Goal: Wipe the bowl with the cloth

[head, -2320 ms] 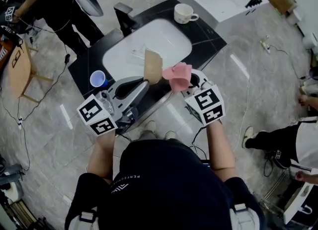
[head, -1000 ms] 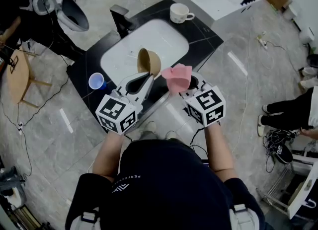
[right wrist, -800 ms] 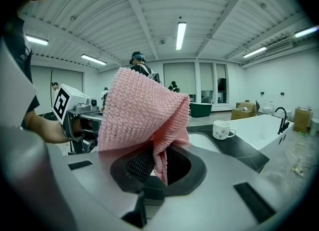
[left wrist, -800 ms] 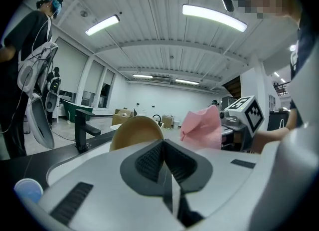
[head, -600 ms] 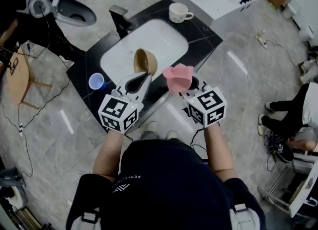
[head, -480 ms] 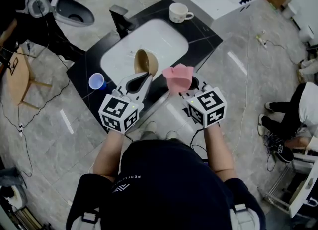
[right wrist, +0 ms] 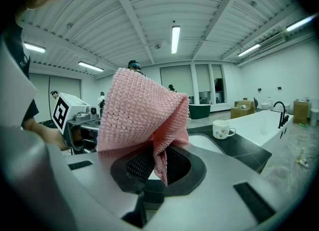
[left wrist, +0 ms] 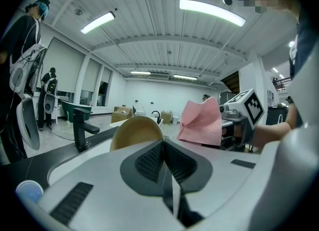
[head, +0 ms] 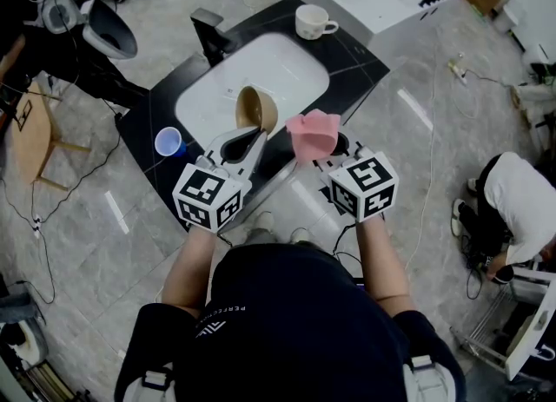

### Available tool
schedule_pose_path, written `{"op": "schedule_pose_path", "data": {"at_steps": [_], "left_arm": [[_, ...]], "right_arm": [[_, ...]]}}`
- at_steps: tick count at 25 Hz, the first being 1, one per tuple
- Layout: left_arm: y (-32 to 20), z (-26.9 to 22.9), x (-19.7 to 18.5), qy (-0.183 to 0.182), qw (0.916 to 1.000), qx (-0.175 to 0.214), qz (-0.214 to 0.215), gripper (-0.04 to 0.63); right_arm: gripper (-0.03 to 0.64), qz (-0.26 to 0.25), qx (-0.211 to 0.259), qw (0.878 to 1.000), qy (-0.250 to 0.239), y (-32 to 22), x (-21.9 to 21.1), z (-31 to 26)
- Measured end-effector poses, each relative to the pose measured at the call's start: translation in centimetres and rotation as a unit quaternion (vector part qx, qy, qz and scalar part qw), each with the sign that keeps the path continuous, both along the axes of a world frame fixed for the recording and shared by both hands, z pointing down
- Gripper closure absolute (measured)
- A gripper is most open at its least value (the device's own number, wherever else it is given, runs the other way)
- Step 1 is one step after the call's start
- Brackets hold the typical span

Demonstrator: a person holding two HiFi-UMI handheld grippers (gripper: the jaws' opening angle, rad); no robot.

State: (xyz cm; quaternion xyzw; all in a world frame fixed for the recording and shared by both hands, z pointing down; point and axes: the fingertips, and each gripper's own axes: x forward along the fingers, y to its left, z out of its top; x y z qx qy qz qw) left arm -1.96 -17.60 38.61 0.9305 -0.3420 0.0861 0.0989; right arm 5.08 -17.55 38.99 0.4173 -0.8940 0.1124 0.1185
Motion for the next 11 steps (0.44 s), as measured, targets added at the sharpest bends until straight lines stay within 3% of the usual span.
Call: {"op": "schedule_pose_path", "data": {"at_steps": [11], "left_arm": [[-0.23,0.00,0.17,-0.006,1.0000,0.005,0.005,0.580]], "right_arm": [[0.569,0.000,0.003,1.000,-0.004,-0.27,0.28,0.07]]}}
